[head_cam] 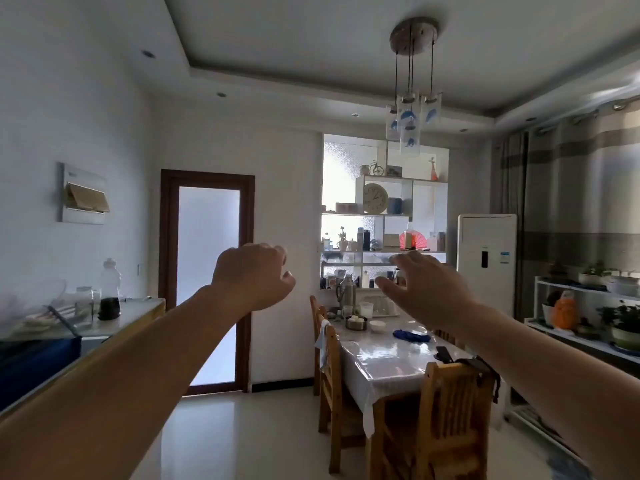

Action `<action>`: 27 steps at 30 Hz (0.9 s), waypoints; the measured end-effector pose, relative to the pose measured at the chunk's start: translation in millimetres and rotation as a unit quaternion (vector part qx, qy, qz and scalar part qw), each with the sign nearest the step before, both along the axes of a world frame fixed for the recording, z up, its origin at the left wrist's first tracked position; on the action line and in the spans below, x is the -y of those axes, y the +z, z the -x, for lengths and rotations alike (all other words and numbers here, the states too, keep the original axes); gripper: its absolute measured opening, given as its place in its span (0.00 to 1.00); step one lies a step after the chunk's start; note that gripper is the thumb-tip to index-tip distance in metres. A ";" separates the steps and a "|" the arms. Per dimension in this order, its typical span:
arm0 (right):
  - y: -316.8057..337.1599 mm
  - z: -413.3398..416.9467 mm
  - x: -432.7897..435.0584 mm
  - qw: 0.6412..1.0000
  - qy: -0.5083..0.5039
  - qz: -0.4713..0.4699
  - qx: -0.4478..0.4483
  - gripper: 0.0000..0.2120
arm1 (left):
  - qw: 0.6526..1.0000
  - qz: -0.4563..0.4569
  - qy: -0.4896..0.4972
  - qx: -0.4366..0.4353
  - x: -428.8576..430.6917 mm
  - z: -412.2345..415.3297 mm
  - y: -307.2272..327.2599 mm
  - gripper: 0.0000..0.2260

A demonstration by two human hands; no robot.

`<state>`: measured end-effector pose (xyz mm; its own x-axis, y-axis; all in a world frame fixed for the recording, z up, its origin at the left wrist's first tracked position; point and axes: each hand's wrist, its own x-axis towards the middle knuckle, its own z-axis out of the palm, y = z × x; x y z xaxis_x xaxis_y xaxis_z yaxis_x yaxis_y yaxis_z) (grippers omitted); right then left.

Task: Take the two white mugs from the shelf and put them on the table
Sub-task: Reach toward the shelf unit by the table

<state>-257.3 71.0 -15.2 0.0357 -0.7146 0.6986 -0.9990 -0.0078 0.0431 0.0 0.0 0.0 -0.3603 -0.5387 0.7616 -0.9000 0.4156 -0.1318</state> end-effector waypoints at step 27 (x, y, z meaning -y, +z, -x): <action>2.9 12.6 412.4 0.998 -0.030 0.015 -0.052 0.26 | 1.000 -0.016 0.018 0.014 425.6 2.4 -21.8 0.09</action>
<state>-269.9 -341.3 -12.3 0.0667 -0.6971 0.7138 -0.9877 0.0551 0.1461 -2.4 -425.6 -21.8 -0.3612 -0.5752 0.7339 -0.9107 0.3867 -0.1451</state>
